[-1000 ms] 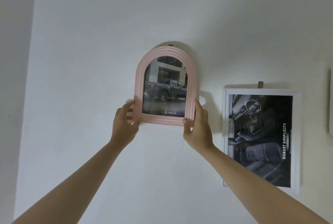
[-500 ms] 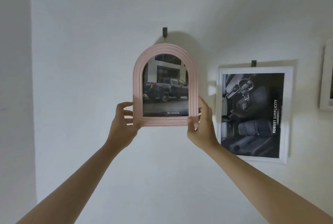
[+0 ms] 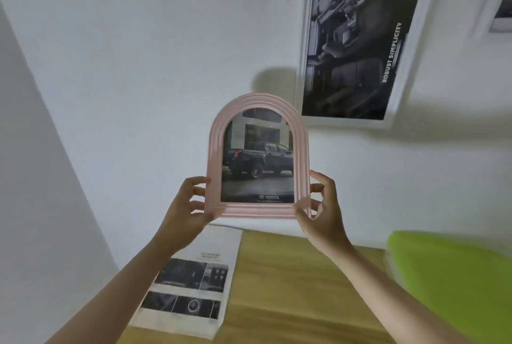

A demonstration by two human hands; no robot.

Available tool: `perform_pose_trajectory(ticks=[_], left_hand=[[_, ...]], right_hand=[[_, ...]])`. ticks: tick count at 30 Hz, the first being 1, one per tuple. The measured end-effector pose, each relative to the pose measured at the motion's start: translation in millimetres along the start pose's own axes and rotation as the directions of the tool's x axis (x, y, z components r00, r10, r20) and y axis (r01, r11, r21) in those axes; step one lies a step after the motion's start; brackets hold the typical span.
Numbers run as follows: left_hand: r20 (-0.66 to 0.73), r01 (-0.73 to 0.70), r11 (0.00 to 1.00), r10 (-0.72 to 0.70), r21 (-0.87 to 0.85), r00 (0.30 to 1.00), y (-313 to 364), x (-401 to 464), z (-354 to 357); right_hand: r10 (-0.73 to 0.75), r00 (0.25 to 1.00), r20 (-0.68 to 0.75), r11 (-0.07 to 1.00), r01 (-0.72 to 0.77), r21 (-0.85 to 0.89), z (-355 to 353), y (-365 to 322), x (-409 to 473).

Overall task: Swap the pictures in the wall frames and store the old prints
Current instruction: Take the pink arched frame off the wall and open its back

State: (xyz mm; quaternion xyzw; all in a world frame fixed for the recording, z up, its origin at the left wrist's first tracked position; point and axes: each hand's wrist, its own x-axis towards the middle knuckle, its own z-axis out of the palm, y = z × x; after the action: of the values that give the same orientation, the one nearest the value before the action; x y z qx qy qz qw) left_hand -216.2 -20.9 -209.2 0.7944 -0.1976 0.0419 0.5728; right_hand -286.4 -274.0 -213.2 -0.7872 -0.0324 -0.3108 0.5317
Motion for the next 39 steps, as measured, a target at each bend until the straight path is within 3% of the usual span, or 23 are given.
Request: perform_pose_trajectory(ticks=[9, 17, 23, 28, 33, 39], left_hand=[[0.209, 0.215, 0.972, -0.232, 0.099, 0.95, -55, -104, 91], [0.299, 0.341, 0.932, -0.363, 0.123, 0.883, -65, -152, 141], [0.269, 0.31, 0.925, -0.363, 0.219, 0.892, -42, -154, 169], [0.139, 0.18, 0.955, -0.217, 0.237, 0.966, -1, -141, 185], [0.269, 0.12, 0.991, -0.1, -0.056, 0.958, 57, -125, 192], [0.314, 0.11, 0.992, -0.083, -0.068, 0.946, 71, -110, 197]], right_hand=[[0.36, 0.933, 0.004, 0.917, -0.354, 0.182, -60, 56, -122], [0.479, 0.876, -0.06, 0.835, -0.433, 0.34, -86, 65, -169], [0.393, 0.906, -0.159, 0.899, -0.342, 0.274, -88, 59, -184], [0.302, 0.911, -0.28, 0.939, -0.235, 0.25, -85, 50, -181], [0.184, 0.943, -0.276, 0.982, -0.161, 0.102, -73, 46, -186], [0.053, 0.978, -0.199, 0.995, -0.07, -0.076, -58, 40, -194]])
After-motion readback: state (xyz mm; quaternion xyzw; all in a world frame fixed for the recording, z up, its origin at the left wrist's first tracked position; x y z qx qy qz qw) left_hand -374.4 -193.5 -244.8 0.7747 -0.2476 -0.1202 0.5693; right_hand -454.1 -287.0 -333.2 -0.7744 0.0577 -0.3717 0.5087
